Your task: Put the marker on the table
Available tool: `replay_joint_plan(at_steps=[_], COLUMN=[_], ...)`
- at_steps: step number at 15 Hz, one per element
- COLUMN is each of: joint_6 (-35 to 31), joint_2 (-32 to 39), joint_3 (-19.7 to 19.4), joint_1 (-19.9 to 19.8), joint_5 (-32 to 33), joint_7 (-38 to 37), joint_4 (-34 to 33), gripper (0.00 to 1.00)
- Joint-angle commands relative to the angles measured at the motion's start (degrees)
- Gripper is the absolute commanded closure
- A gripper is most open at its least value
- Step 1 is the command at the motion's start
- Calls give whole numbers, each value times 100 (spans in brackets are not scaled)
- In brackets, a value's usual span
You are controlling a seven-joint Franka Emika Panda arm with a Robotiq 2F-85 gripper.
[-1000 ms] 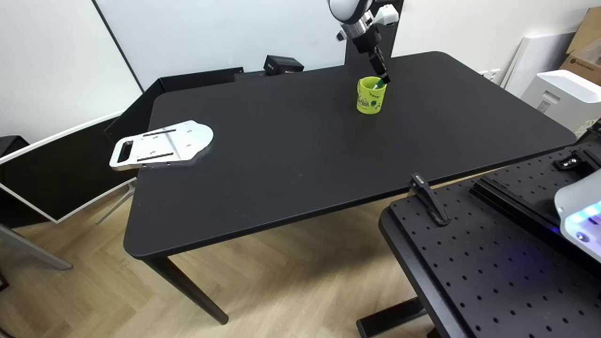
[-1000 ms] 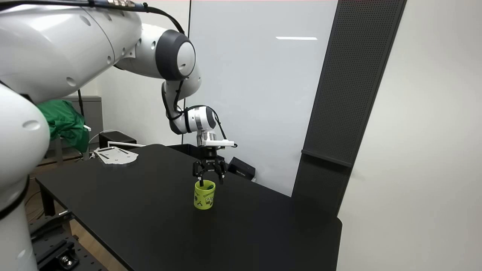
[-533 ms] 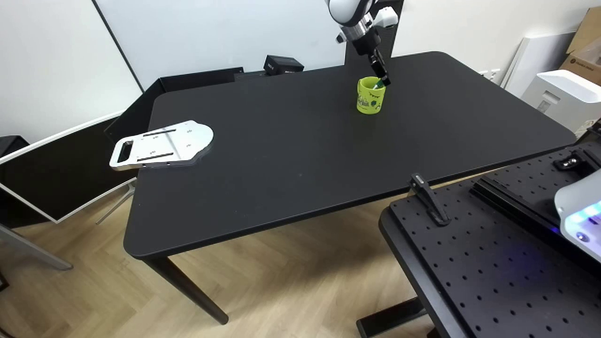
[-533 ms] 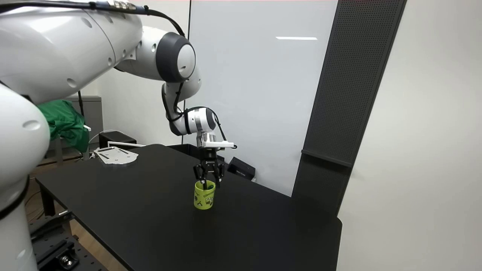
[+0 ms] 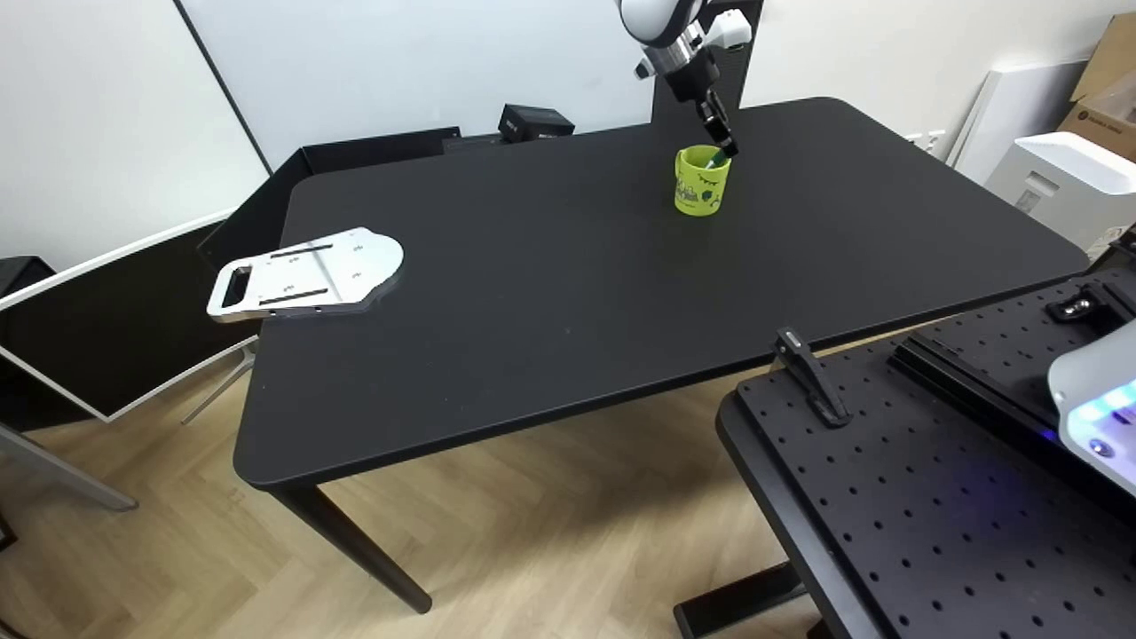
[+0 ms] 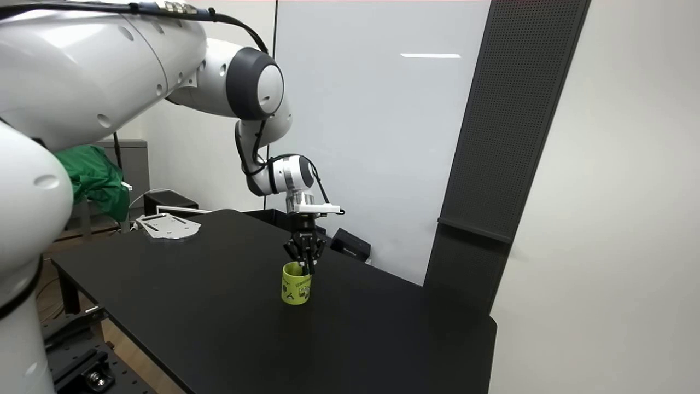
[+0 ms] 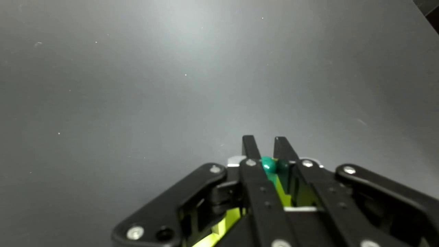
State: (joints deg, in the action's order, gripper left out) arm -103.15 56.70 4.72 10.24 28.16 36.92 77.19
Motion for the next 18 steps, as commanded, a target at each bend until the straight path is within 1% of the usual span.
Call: replay_joint_plan(at_steps=[1, 3, 7, 13, 18], joint_6=[278, 496, 976, 1846, 2586], joint_2=[82, 40, 28, 22, 29], joint_3=[-28, 64, 103, 96, 78], joint_1=[26, -25, 49, 274, 380], joint_5=[-105, -276, -445, -401, -380], joint_7=[-18, 109, 121, 161, 429], joint_4=[-310, -422, -832, -1500, -2023], gripper=[96, 96, 96, 96, 96])
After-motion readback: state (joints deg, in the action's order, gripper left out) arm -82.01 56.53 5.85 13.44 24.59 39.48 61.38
